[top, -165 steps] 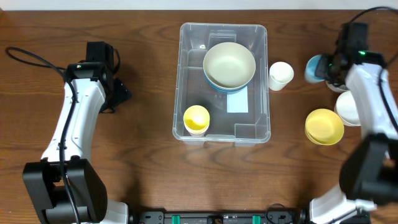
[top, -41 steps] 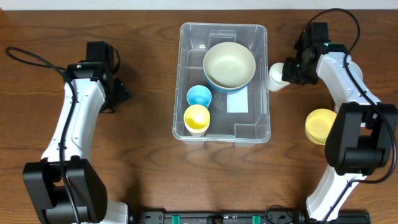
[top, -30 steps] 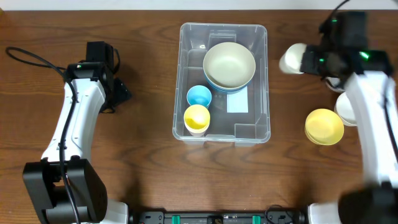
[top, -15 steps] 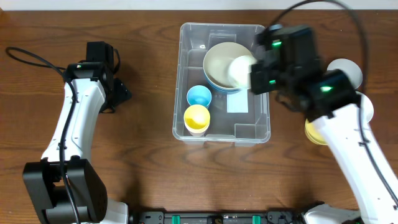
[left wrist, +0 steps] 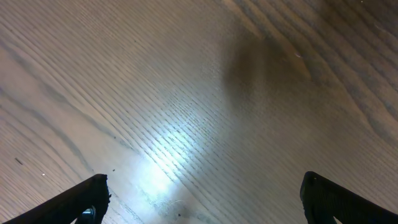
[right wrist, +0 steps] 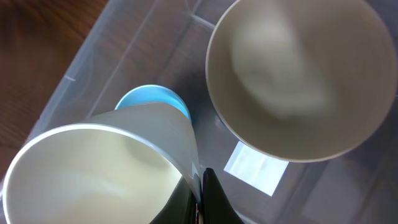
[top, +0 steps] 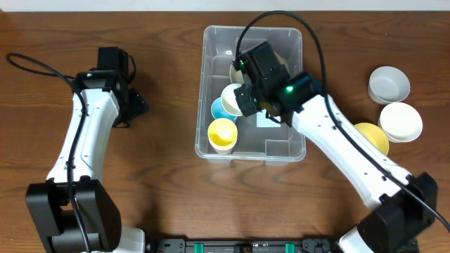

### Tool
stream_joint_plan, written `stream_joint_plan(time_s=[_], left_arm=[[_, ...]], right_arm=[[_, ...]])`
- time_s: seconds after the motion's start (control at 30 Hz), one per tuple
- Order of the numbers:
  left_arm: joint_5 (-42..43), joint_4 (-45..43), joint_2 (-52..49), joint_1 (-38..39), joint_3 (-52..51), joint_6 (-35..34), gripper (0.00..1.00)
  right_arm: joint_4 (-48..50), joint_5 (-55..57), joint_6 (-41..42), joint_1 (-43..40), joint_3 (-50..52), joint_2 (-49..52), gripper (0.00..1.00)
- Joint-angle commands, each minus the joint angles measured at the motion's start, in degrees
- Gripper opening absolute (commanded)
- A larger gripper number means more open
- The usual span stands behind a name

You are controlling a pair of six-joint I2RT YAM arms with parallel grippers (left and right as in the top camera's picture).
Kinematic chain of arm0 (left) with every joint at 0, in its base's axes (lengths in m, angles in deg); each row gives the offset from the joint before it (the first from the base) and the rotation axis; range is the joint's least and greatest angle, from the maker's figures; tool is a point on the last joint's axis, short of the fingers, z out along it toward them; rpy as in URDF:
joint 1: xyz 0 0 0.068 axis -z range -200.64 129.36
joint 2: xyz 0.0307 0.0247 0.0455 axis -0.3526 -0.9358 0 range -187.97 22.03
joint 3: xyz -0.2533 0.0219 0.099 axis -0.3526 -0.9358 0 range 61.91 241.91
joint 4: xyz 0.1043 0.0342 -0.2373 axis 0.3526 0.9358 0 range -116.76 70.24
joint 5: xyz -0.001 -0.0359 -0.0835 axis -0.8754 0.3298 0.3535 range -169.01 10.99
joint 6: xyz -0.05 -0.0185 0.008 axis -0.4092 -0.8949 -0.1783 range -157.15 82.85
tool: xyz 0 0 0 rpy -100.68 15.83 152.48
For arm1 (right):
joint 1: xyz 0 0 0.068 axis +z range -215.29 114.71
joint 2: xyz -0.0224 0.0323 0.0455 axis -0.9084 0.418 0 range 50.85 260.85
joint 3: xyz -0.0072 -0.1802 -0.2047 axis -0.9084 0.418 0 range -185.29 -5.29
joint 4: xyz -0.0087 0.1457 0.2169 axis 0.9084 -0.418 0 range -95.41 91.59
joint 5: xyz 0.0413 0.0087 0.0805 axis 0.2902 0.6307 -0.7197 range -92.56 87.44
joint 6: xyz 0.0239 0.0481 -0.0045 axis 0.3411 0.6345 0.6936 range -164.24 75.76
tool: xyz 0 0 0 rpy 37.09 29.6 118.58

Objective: Pack container
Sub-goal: 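Carry the white cup and lower it into the bin beside the blue cup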

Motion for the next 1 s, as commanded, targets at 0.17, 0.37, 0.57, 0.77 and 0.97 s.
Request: stream_joint_plan(time_s=[0.17,0.37,0.57,0.77,0.97], left_arm=[[-0.9,0.2,0.2,-0.1,-0.1,0.2,0.98],[-0.9,0.2,0.2,-0.1,-0.1,0.2,0.98],[-0.9,0.2,0.2,-0.1,-0.1,0.2,0.98],[-0.9,0.2,0.2,-0.1,-0.1,0.2,0.98],[-0.9,0.2,0.2,-0.1,-0.1,0.2,0.98]], right_arm=[[0.9,0.9,-0.6,0.7,-0.1,2.9,0.01],[1.8,0.5,-0.6,1.7,-0.1,3.7,0.01],[2.0,0.5,-0.6,3.0,-0.1,3.8,0.01],[1.8,0.5,-0.6,3.1,-0.1,3.8,0.01],[1.5,0.5,-0.7,3.1,-0.1,3.8,0.03]])
